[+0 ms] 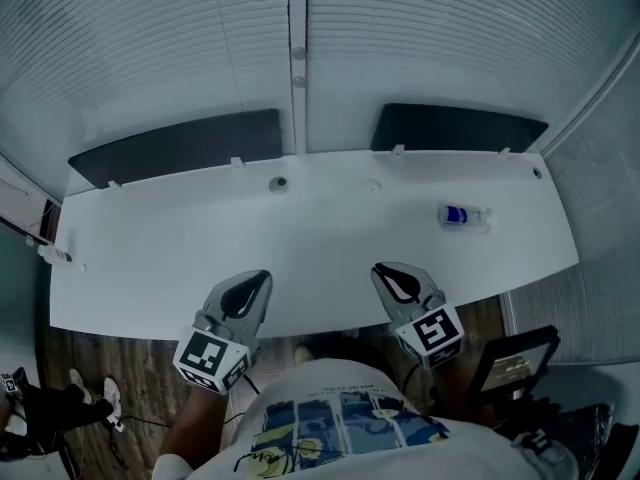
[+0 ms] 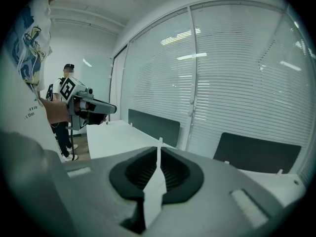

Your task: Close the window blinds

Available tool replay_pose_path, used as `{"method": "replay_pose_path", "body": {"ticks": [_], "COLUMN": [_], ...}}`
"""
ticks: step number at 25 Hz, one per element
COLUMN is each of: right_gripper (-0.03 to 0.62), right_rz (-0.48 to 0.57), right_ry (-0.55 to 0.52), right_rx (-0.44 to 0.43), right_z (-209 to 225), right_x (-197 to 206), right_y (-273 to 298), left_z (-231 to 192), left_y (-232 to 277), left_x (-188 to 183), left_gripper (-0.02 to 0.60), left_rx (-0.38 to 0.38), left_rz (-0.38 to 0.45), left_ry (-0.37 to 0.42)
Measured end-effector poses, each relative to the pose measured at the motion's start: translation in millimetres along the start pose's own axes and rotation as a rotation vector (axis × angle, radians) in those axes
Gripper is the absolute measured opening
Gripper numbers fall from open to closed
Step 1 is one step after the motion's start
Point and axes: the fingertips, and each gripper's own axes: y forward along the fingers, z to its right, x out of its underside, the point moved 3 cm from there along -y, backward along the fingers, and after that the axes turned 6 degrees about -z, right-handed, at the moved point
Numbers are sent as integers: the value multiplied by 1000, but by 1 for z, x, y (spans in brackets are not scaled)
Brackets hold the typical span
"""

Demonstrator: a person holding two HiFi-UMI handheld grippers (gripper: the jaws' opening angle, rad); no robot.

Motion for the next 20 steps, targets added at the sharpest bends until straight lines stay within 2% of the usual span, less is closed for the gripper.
{"method": "replay_pose_path", "body": {"ticks": [5,10,15,20], "right_gripper": [12,12,12,12], "right_rz": [10,32,30,29], "right_ry": [16,-19,-3,-2], "right_rx": [9,22,27,28], "right_z": [-17,-35,-54,-57], "right_x": [-8,-2,-9,-6], "right_y": [-15,-30,-43,-47], "left_z": [18,30,37,42], "left_y": [-12,-32,-49,-47], "left_x": [1,9,13,20], "left_gripper": [8,8,8,8], "left_rx": [42,45,59,73], "left_rz": [0,5,2,-16], "left_ry": [11,18,25,15]}}
